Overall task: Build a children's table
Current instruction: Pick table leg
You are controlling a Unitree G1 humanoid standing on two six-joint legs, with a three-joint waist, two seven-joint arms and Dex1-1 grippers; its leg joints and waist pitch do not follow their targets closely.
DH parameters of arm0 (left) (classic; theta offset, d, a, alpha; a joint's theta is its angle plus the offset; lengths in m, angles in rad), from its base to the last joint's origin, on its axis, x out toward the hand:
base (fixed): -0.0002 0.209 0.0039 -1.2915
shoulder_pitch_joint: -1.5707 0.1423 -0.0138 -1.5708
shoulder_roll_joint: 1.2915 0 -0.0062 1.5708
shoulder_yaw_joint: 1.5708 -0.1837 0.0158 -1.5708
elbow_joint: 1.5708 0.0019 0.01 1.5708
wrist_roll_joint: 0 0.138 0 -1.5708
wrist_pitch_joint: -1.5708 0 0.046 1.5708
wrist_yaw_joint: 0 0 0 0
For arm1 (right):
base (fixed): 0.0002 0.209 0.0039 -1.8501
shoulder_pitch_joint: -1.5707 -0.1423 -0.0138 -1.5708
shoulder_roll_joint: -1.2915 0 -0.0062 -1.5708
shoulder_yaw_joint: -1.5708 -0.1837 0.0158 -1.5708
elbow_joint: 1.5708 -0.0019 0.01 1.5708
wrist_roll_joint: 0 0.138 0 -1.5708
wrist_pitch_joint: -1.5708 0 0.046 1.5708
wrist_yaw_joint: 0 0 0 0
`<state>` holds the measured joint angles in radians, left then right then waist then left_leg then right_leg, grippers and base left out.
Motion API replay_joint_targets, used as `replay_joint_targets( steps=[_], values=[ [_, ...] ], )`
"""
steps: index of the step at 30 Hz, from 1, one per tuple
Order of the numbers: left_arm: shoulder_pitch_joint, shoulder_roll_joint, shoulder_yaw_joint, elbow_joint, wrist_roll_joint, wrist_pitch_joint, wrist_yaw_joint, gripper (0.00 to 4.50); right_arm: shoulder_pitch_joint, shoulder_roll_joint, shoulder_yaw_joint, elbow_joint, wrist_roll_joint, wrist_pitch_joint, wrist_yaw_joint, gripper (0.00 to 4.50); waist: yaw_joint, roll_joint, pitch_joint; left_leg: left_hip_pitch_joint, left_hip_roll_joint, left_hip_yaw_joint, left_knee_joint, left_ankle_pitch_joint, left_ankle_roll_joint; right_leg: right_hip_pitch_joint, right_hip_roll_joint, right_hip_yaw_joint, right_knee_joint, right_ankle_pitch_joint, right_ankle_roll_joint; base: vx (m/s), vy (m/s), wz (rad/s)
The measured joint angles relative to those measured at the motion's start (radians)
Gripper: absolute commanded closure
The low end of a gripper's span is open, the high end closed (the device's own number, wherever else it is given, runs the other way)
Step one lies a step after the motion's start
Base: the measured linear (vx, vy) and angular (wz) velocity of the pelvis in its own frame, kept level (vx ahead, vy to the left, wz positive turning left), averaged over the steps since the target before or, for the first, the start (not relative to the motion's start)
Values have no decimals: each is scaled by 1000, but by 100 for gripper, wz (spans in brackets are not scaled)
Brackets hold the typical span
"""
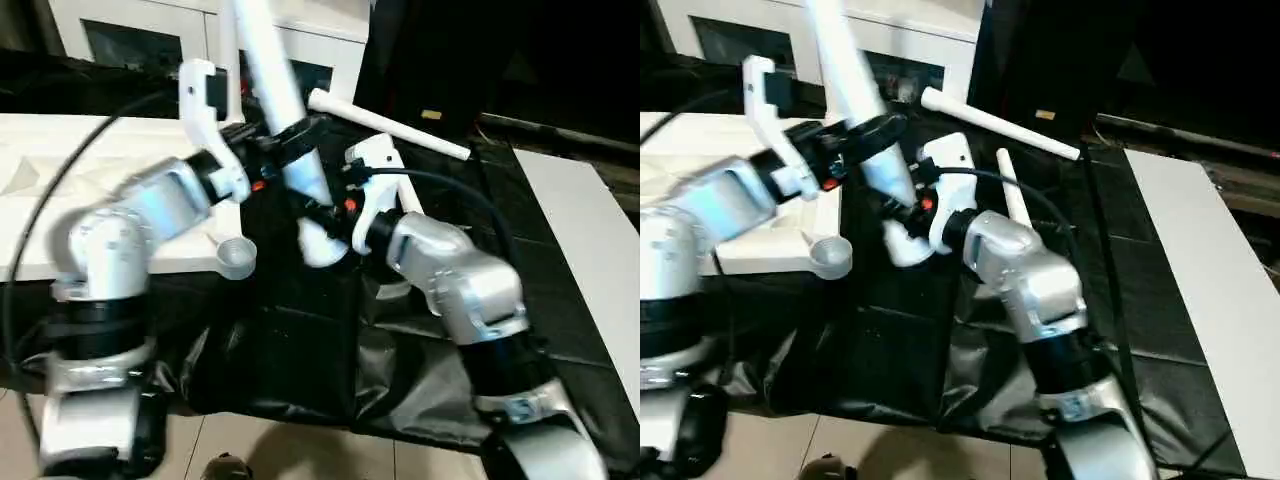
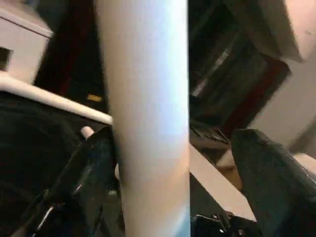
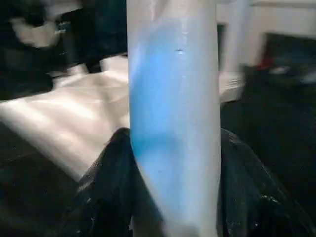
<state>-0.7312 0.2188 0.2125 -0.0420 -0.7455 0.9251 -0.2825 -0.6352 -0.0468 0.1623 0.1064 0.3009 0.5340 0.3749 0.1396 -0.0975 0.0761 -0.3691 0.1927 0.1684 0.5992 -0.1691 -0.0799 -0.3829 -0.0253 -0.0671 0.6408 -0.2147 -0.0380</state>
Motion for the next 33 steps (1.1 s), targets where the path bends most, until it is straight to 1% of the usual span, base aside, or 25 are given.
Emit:
replay_joint_targets(
  steps=[3, 5, 7, 10, 11, 12, 17, 20, 21, 22, 23, 24, 25, 28, 33],
  values=[
    [7, -29, 0, -2, 7, -16, 39, 56, 0, 13, 15, 19, -40, -46, -32, 264, -3, 0, 0, 0, 0, 0, 0, 0, 0, 0, 0, 0, 0, 0, 0, 0, 0, 0],
    [16, -42, 6, -2, 8, -18, 55, 56, 0, 10, 44, 25, -80, -84, -41, 264, -6, 0, 0, 0, 0, 0, 0, 0, 0, -1, 0, 0, 0, 0, 0, 0, 0, 0],
    [17, -57, 14, -3, 7, -17, 67, 85, 0, 15, 64, 34, -108, -121, -44, 264, -13, 0, 0, 0, 0, 0, 0, 0, 0, -1, 0, 0, 0, 1, -2, 0, 0, 0],
    [17, -70, 28, -6, 6, -15, 92, 96, 0, 24, 83, 48, -136, -156, -48, 264, -18, 0, 0, -1, 0, 0, 0, 0, 0, -1, 0, 0, 0, 1, -2, 0, 0, 0],
    [17, -72, 28, -6, 6, -15, 101, 119, 0, 25, 83, 55, -144, -161, -53, 264, -19, 0, 0, -1, 0, 0, 0, 0, 0, 0, 0, 0, 0, 1, -1, 0, 0, 0],
    [17, -73, 30, -6, 6, -15, 104, 119, 0, 26, 83, 59, -146, -163, -57, 264, -21, 0, 0, -1, 0, 0, 0, 0, 0, 0, 0, 0, 0, 1, -1, 0, 0, 0],
    [17, -88, 45, -6, 5, -17, 123, 158, 0, 27, 82, 71, -156, -192, -64, 264, -28, 0, 0, 0, 0, 0, 0, 0, 0, 0, 0, 0, 0, 1, 0, 0, 0, 0],
    [17, -89, 49, -6, 3, -16, 124, 177, 0, 28, 81, 75, -159, -200, -63, 264, -30, 0, 0, 0, 0, 0, 0, 0, 0, 0, 0, 0, 0, 1, -1, 0, 0, 0],
    [17, -89, 50, -6, 1, -16, 124, 190, 0, 28, 81, 75, -159, -201, -62, 264, -30, 0, 0, -1, 0, 0, 0, 0, 0, -1, 0, 0, 0, 1, -2, 0, 0, 0],
    [17, -89, 51, -6, 0, -16, 125, 190, 0, 28, 81, 75, -160, -203, -62, 264, -30, 0, 0, -1, 0, 0, 0, 0, 1, 0, 0, 0, 0, 2, -2, 0, 0, 0],
    [17, -89, 55, -6, -2, -16, 126, 210, 0, 29, 81, 76, -163, -209, -61, 264, -29, 0, 0, -1, 0, 0, 0, 0, 1, -1, 0, 0, 0, 2, -2, 0, 0, 0],
    [17, -89, 57, -6, -4, -16, 126, 218, 0, 30, 81, 76, -164, -212, -61, 264, -29, 0, 0, -1, 0, 0, 0, 0, 1, 0, 0, 0, 0, 2, -3, 0, 0, 0],
    [17, -89, 57, -7, -4, -16, 127, 218, 0, 30, 81, 76, -167, -214, -60, 264, -29, 0, 0, -1, 0, 0, 0, 0, 1, 0, 0, 0, 0, 2, -3, 0, 0, 0],
    [17, -89, 59, -8, -4, -15, 133, 243, 0, 31, 81, 78, -176, -220, -57, 264, -29, 0, 0, -1, 0, 0, 0, 0, 1, -1, 0, 0, 0, 2, -3, 0, 0, 0],
    [17, -87, 58, -8, -4, -15, 132, 256, 0, 32, 81, 78, -178, -224, -51, 264, -29, 0, 0, -1, 0, 0, 0, 0, 1, 0, 0, 0, 0, 1, -2, 0, 0, 0]
  ],
)
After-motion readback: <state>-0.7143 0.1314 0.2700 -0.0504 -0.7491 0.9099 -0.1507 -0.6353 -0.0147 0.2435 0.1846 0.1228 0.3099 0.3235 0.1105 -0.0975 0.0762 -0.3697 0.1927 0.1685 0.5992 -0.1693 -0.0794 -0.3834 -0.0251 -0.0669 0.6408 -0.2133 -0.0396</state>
